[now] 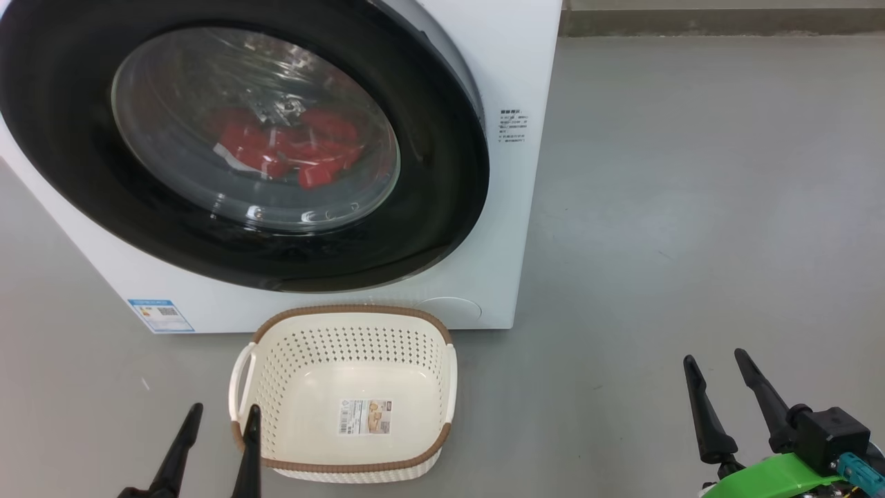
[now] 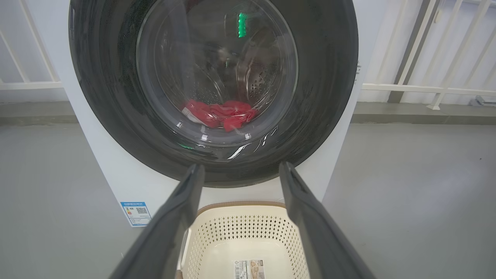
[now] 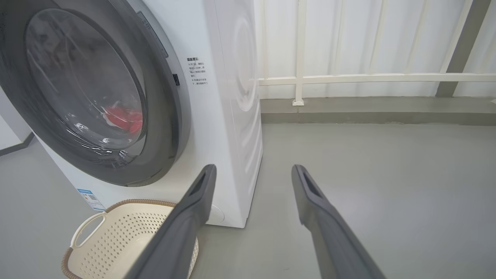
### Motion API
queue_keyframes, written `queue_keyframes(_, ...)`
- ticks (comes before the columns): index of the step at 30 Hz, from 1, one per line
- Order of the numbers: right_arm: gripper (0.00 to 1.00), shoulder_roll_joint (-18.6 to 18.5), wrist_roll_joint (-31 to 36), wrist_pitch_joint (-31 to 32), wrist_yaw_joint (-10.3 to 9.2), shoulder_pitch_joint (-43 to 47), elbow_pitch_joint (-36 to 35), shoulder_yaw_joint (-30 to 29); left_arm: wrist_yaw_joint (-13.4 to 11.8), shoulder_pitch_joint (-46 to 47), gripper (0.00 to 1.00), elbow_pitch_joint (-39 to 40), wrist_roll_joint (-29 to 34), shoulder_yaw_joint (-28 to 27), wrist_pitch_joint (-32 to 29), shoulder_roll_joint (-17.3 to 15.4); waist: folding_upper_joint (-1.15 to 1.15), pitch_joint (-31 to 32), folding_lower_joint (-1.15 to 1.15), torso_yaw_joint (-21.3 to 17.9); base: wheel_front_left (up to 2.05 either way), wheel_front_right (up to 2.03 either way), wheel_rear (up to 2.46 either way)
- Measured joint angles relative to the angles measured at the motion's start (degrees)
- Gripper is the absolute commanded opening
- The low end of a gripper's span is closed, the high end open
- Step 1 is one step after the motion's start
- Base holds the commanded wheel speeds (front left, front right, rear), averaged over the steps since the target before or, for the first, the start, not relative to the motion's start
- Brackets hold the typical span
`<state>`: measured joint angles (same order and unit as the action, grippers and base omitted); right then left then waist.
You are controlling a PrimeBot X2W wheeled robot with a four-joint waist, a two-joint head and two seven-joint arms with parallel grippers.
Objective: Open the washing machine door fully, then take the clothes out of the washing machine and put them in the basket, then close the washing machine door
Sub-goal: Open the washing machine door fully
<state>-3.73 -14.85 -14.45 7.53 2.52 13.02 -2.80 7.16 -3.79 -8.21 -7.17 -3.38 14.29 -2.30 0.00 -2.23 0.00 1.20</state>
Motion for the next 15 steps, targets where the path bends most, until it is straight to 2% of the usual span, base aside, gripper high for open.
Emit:
queue_keyframes(5, 1.0, 0.4, -4.5, 0.0, 0.0, 0.0, -0.1, 0.6, 0.0, 0.0, 1.0, 0.0, 0.0, 0.3, 0.0, -0.2, 0.0, -0.3, 0.0, -0.1, 0.0, 0.0, 0.0)
queue_keyframes(6, 0.88, 0.4, -5.5, 0.0, 0.0, -0.1, -0.2, 1.2, 0.0, 0.1, 1.0, 0.0, 0.0, 0.4, 0.0, -0.2, 0.0, -0.4, 0.0, -0.1, 0.0, 0.0, 0.0)
queue_keyframes(7, 0.38, 0.5, -6.8, 0.0, 0.0, -0.3, -0.2, 1.7, 0.0, 0.2, 1.0, 0.0, -0.1, 0.5, 0.0, -0.2, 0.0, -0.6, 0.0, -0.1, 0.0, 0.0, 0.0)
queue_keyframes(8, 0.0, 0.5, -7.9, 0.0, 0.0, -0.5, -0.3, 2.2, 0.0, 0.3, 1.0, 0.0, -0.1, 0.6, 0.0, -0.2, 0.0, -0.8, 0.0, -0.1, 0.0, 0.0, 0.0)
queue_keyframes(15, 0.0, 0.4, -17.5, 0.0, 0.0, -7.4, -0.5, 6.2, 0.0, 2.0, 1.0, 0.2, -0.7, 2.0, 0.0, -0.2, 0.0, -2.4, 0.0, 0.1, 0.0, 0.0, 0.0)
